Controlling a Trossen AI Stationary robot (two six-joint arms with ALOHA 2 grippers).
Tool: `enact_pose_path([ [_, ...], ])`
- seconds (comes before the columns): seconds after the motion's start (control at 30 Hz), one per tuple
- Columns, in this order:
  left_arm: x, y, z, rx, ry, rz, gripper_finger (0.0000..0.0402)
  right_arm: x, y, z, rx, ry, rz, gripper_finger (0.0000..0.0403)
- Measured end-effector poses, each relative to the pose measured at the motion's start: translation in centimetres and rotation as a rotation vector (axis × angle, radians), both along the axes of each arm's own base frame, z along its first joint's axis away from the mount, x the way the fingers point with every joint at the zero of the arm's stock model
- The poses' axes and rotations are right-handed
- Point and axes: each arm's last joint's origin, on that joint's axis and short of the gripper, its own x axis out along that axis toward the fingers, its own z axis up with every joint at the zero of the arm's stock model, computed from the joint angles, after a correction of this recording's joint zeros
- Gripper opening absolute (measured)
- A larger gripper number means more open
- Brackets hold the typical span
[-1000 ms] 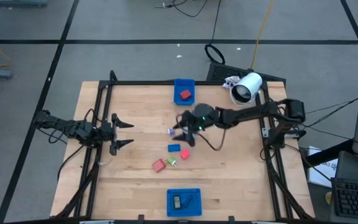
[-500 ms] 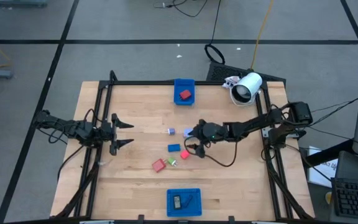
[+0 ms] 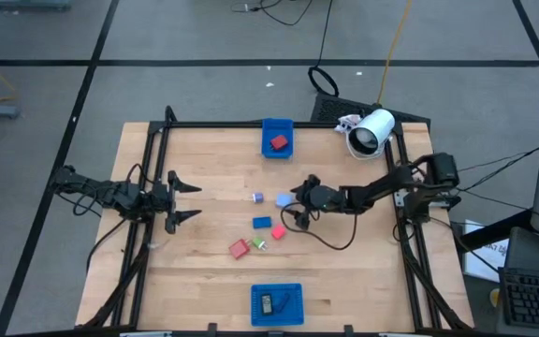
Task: Pick & Place Office items
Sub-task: Put the blue charger adapter into the top blue bin
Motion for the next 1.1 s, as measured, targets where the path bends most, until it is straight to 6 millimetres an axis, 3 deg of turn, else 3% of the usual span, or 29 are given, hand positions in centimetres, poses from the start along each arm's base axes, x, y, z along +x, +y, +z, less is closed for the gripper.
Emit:
enact_pose_path([
  [0.23, 0.0, 0.0, 0.0, 0.000, -0.001, 0.000, 0.0308, 0.3, 0.0, -1.8, -0.050, 0.032, 0.028, 0.0356],
  [0.53, 0.0, 0.0, 0.0, 0.000, 0.000, 0.000, 0.0305, 0.4, 0.0, -1.8, -0.034, 0.012, 0.016, 0.0356],
  [1.1, 0.0, 0.0, 0.0, 0.000, 0.000, 0.000, 0.0323, 0.2, 0.1, -2.0, 0.000, 0.040, 0.000, 0.0284],
])
